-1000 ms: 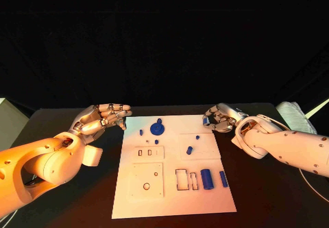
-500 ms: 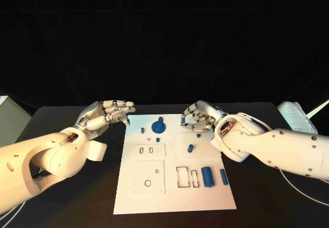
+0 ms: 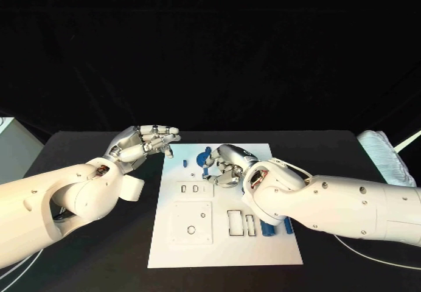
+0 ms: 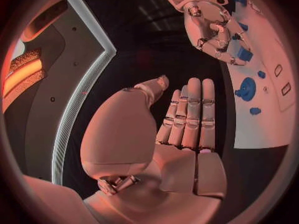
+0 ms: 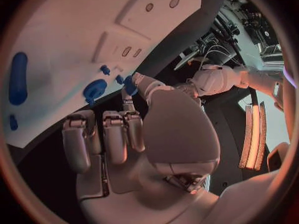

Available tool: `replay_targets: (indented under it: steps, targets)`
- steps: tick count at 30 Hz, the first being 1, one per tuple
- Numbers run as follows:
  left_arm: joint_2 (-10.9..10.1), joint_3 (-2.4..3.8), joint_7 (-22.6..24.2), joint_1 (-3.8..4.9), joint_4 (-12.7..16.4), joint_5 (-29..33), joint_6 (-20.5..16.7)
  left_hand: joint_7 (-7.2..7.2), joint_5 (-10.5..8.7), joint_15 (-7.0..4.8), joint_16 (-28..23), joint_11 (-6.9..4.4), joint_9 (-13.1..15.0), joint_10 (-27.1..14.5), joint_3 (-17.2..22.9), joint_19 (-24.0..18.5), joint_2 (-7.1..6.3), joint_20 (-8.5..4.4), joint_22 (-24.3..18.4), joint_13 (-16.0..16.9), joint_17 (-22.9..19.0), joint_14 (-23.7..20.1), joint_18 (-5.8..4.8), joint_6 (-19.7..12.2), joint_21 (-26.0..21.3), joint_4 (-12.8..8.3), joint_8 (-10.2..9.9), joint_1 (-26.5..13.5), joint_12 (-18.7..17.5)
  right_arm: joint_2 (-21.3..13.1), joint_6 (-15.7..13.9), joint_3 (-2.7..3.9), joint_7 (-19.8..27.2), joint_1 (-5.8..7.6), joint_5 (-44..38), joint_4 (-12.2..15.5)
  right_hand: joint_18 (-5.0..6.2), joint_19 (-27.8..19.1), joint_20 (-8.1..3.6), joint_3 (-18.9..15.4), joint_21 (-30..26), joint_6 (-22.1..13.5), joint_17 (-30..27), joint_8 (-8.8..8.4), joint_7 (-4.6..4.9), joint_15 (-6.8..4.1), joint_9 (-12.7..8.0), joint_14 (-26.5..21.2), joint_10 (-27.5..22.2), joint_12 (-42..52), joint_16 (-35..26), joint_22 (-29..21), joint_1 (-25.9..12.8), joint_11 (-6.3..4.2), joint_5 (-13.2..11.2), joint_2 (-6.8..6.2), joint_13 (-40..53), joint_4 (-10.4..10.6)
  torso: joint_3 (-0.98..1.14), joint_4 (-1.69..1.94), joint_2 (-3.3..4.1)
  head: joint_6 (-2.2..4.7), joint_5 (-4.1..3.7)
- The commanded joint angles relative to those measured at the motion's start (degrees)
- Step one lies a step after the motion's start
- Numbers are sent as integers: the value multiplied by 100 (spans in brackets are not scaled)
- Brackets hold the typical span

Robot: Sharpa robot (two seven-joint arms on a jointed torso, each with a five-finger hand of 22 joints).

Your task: Assemble the parts on the task board

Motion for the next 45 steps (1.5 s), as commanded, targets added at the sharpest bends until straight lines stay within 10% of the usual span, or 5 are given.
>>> replay_targets:
  steps: [1,17,45]
  targets:
    - [29,2,-26,5,3,-70,117,12,-21,2,22,4,10,-42,33,-48,0,-3,7,9,-10,-36,26,-37,23,6,-38,-57,-19,106,33,-9,-324,-92,-380,-51,-38,599,-7,18,26,-15,1508,55,-3,25,85,597,273,-10,34,1508,-40,2,41,10,1142,14,6,8,7,-13,12]
    - [30,-1,-72,5,-1,-128,128,11,-21,3,25,3,12,-40,31,-53,4,-1,9,11,-11,-35,26,-35,27,12,-36,-69,-17,386,255,-30,-520,-353,-985,-183,-38,599,-4,-16,26,-3,1508,103,-15,23,105,597,309,30,34,1508,-185,-3,40,-49,1178,52,16,0,13,-80,57]
    - [-21,-2,-91,5,18,-132,150,11,-21,3,25,3,12,-40,31,-53,4,-1,9,11,-11,-35,26,-35,27,12,-36,-69,-17,426,397,-41,-620,-431,-1253,-257,-38,599,-6,-57,26,-57,1508,112,-6,22,105,597,265,-25,34,1508,-306,0,4,-138,1134,85,19,-7,10,-137,85]
